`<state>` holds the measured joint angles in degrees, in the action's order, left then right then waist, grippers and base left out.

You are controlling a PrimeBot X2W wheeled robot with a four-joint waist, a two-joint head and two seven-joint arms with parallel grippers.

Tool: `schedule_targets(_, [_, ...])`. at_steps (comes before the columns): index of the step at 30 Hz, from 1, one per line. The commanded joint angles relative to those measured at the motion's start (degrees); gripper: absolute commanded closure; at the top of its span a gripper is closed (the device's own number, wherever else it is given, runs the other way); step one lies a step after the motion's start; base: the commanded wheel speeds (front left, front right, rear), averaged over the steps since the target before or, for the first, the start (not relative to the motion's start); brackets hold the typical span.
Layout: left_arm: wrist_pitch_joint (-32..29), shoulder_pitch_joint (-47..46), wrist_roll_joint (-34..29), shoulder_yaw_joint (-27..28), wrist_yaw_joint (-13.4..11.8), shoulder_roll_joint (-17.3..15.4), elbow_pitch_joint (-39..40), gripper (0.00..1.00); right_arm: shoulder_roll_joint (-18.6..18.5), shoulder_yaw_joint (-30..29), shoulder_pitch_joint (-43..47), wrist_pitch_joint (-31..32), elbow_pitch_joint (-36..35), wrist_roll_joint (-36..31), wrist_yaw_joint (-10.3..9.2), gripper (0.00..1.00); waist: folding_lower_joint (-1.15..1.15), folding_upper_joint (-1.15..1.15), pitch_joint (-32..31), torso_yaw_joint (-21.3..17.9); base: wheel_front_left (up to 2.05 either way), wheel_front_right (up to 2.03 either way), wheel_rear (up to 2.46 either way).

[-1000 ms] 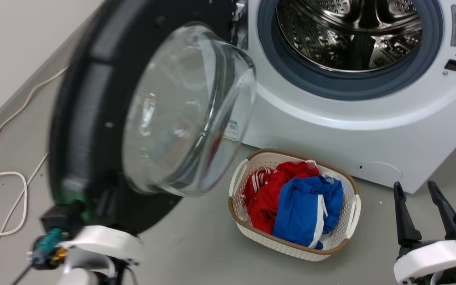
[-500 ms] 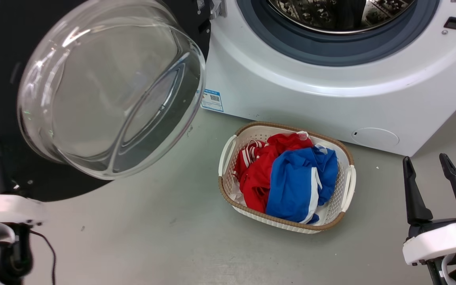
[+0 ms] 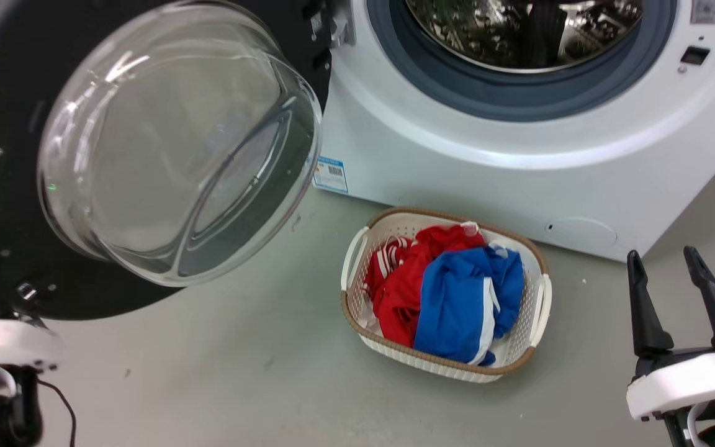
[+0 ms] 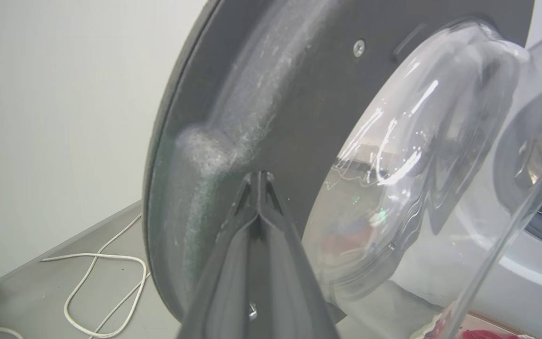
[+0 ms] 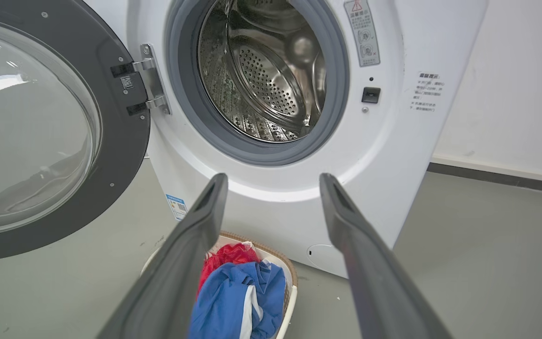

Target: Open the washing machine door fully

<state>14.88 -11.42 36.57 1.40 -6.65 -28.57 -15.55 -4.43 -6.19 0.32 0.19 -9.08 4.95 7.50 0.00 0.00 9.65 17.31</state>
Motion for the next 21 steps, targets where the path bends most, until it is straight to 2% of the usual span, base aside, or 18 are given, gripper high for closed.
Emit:
schedule_targets(1, [0.30, 1.32, -0.80, -0.33, -0.38, 0.43, 0.89, 1.00, 0.40, -0.14, 0.87, -0.29, 0.37, 0.20, -0.01, 0.00, 0.00, 0.00, -1.68, 0.30, 0.00, 0.00, 0.00])
schedule_targets(6, [0.13, 6.05, -3.82, -3.08, -1.98, 1.64, 5.39, 1.00, 1.13, -0.42, 2.44, -0.57, 1.39, 0.73, -0.01, 0.00, 0.00, 0.00, -5.47, 0.63, 0.00, 0.00, 0.00])
schedule_targets(14, [-2.37, 13.07, -4.80, -7.12, -3.93, 4.76, 12.07, 1.00, 1.55, -0.45, 4.90, -0.69, 2.25, 1.49, -0.01, 0.00, 0.00, 0.00, -9.53, -0.62, 0.00, 0.00, 0.00])
schedule_targets(18, [-3.32, 14.08, -6.46, -10.68, -4.09, 6.03, 14.05, 1.00, 1.56, -0.25, 5.76, -0.55, 2.52, 2.56, -0.01, 0.00, 0.00, 0.00, -10.74, -2.19, 0.00, 0.00, 0.00])
schedule_targets(21, [-3.46, 13.06, -7.62, -13.24, -3.30, 7.00, 14.59, 1.00, 1.57, 0.04, 5.73, -0.51, 2.78, 2.91, -0.01, 0.00, 0.00, 0.00, -11.26, -3.82, 0.00, 0.00, 0.00])
